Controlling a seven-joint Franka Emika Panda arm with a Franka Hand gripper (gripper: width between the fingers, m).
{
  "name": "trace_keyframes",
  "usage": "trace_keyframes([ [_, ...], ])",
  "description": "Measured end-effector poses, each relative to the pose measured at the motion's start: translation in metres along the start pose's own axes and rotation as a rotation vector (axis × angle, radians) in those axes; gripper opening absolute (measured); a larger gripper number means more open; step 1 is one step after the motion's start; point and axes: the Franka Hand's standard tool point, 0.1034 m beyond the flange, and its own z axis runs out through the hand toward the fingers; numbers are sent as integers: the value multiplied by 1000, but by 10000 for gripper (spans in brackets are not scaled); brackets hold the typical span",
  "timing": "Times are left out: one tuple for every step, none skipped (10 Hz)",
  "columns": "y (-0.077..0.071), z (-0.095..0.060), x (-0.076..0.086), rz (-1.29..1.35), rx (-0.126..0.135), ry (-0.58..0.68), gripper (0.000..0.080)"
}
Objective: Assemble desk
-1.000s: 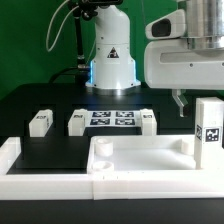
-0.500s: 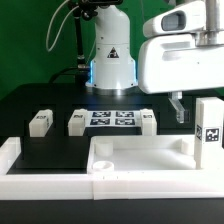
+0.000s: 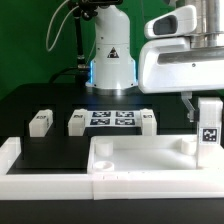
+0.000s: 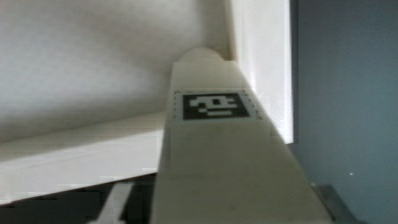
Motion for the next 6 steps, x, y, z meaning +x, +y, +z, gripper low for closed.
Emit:
trace_keyframes([
  [1, 0, 0, 95, -2, 0, 288],
  [2, 0, -1, 292, -16, -6, 288],
  [3, 0, -2, 465, -24, -10, 288],
  [7, 0, -1, 681, -11, -14, 288],
  [8, 0, -1, 838, 1, -20, 289],
  [10, 0, -2, 958, 28, -20, 294],
])
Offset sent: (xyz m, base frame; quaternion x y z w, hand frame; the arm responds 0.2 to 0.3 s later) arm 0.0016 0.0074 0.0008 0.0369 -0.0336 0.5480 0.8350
